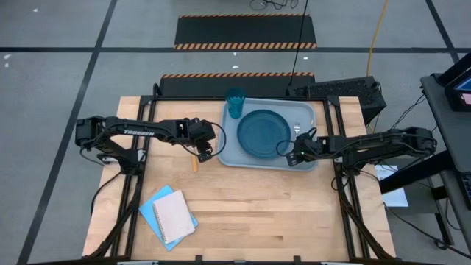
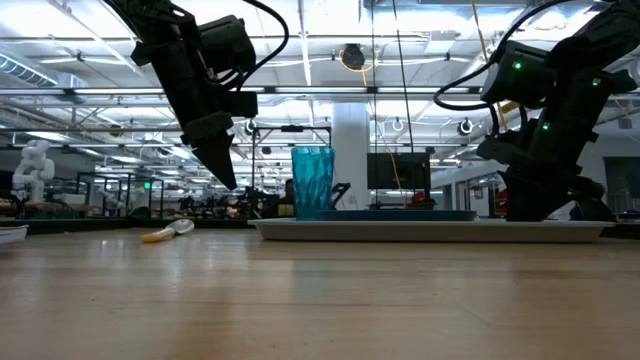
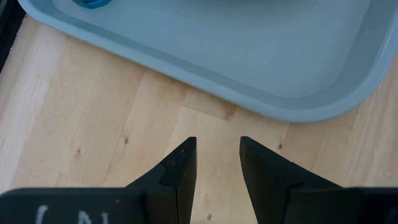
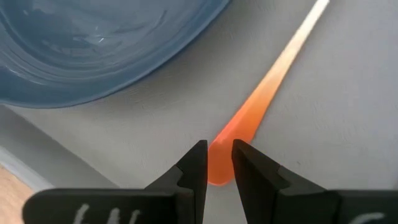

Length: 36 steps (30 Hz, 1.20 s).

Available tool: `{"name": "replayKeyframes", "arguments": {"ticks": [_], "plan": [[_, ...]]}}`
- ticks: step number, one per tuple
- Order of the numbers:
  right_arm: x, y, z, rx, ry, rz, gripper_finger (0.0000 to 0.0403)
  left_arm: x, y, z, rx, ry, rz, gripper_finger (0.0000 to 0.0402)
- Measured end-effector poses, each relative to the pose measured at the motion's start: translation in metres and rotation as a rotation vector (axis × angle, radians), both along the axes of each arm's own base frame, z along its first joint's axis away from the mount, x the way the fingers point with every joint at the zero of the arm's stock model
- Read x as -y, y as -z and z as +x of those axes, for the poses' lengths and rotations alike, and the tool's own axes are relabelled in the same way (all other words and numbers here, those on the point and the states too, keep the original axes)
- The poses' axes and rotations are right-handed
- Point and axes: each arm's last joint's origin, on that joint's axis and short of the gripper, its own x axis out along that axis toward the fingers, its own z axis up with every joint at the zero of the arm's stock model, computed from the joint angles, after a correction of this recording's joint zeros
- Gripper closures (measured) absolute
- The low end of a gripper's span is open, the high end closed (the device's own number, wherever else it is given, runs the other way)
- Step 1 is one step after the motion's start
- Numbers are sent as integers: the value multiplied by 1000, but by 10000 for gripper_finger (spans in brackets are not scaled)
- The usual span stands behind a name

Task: Pick and place plate/cup/fork/spoon on tray
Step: Put the orange fork on the gray tray to the right of the blue plate, then put the orange spoon on the gray tray to the right of the orange fork

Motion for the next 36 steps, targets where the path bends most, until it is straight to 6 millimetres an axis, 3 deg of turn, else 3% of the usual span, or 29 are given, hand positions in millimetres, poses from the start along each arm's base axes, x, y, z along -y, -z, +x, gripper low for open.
{"name": "replayKeyframes", "arguments": {"ticks": [7,21,26,29,32,36], "plan": [[1,-2,-2,0,-27,-41,335,0,0,0,0,-1,0,275],[-1,-34,-15,165,-148,-176,335,6,-6,0,-43,13,-14,275],[-2,-46,-27,188,-255,-288,335,31,-48,5,-120,-28,-165,275],[-1,-54,-35,208,-266,-372,335,54,-66,9,-111,-42,-72,275],[-2,-59,-39,251,-283,-402,335,77,-72,10,-82,-43,-10,275],[-3,-64,-43,297,-278,-415,335,100,-63,3,-83,-128,-69,275]]}}
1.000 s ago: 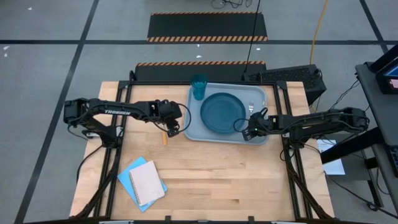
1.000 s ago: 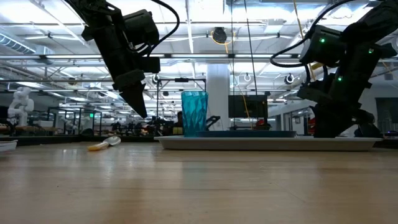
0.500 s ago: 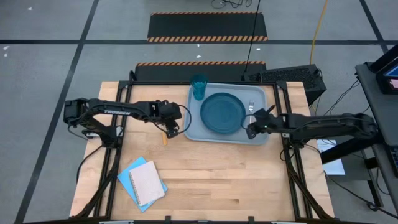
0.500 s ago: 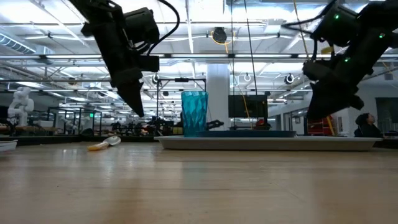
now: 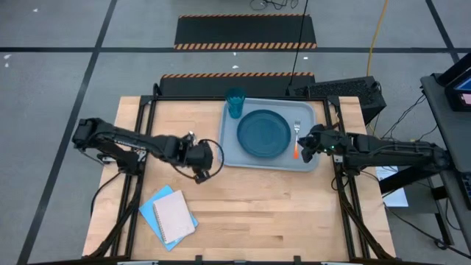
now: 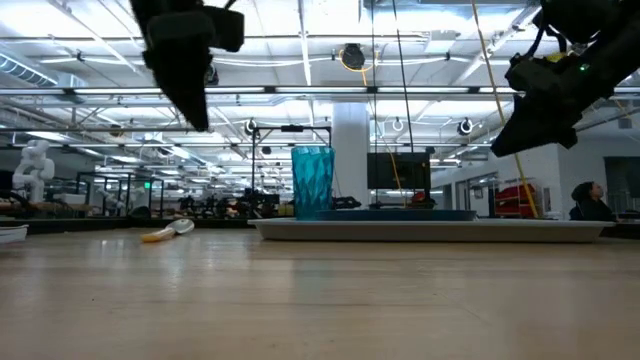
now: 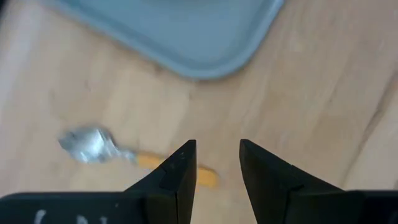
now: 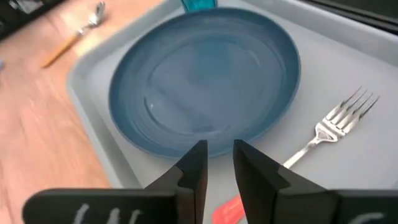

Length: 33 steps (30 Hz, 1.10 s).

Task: Pick and place plate/cup/fork/spoon on tray
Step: Put the orange spoon on the gray tray to the right of the orange fork

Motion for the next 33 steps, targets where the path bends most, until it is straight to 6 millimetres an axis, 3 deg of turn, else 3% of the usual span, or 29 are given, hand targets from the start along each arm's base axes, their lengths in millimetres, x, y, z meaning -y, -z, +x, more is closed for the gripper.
{"name": "replayKeyframes", "arguments": {"ticks": [6,13,17,28,33], "plan": [[0,-6,5,97,5,14,335,12,16,-17,-42,-292,-53,275],[-8,-17,17,241,-102,55,335,3,47,-34,-41,-599,6,275],[-15,-21,23,289,-156,53,335,-4,65,-37,51,-756,6,266],[-27,-28,37,381,-267,9,334,-25,84,-34,159,-874,-36,159],[-27,-34,39,433,-285,-26,334,-32,96,-37,160,-901,-23,137]]}}
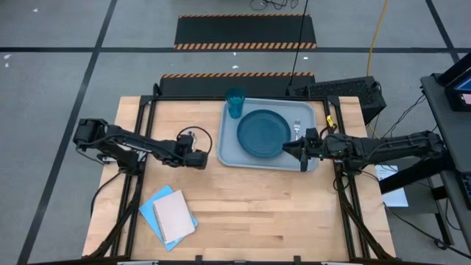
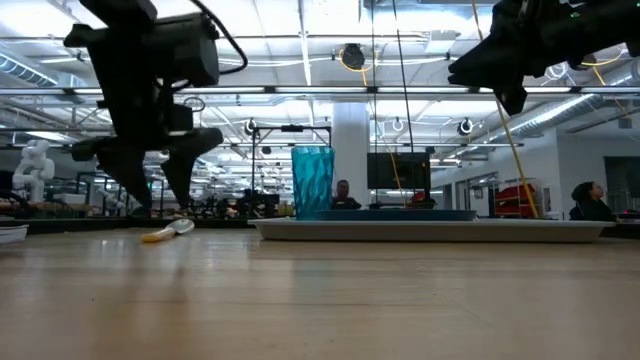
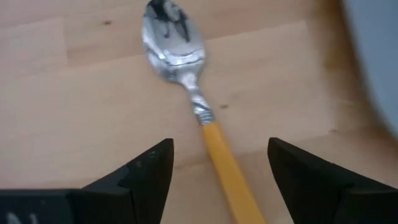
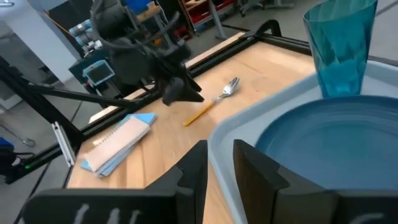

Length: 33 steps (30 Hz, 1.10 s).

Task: Pick and place plate/cup/fork/spoon on tray
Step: Put the orange spoon on the gray tray to the right of the orange fork

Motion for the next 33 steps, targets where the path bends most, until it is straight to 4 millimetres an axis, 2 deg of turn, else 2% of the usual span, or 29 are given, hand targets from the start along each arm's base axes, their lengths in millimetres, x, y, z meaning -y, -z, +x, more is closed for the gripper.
{"name": "replayKeyframes", "arguments": {"ticks": [3,9,14,18,28,31,33], "plan": [[0,1,0,-4,4,4,334,-3,10,-2,-42,-12,2,136],[-1,1,0,-9,20,5,334,-5,30,13,-60,49,8,135],[-5,2,-1,-13,-7,7,334,-7,44,19,-99,59,11,143],[-6,2,-1,-14,-18,6,334,-8,46,20,-104,71,10,183],[-7,2,-1,-15,-23,7,335,-7,46,21,-121,136,7,327],[-8,2,-1,-14,-29,7,335,-8,46,20,-143,161,23,350],[-8,1,-1,-13,-29,7,335,-8,46,20,-159,181,31,350]]}}
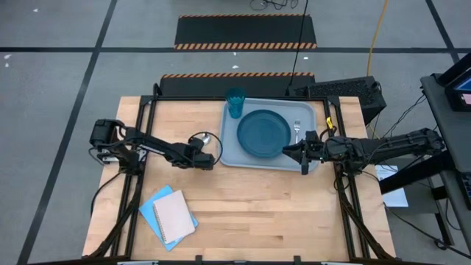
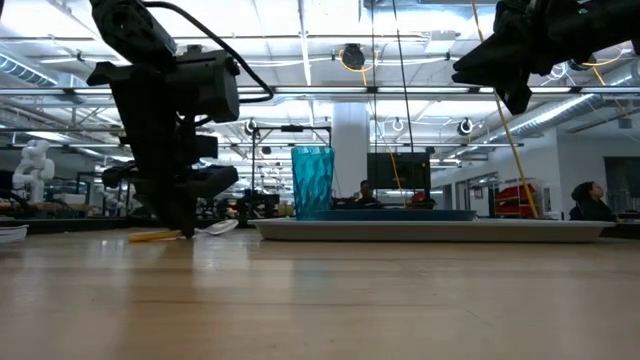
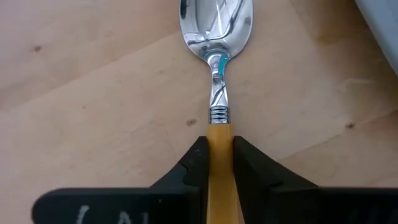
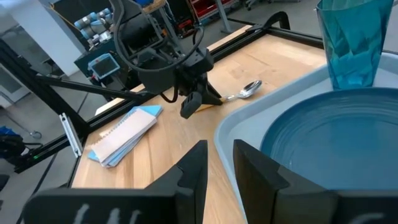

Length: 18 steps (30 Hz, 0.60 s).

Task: Pick and place plate/cup/fork/spoon on tray
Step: Put the orange spoon on the gray tray to the right of the orange fork

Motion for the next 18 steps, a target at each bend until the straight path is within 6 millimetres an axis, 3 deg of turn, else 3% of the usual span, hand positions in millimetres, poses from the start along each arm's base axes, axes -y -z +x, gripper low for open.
{"name": "replayKeyframes", "arguments": {"ticks": [7,18], "plan": [[0,1,2,-3,2,-12,335,1,-18,6,9,88,-1,334],[0,12,22,-31,85,1,335,20,-64,9,234,211,51,343]]}}
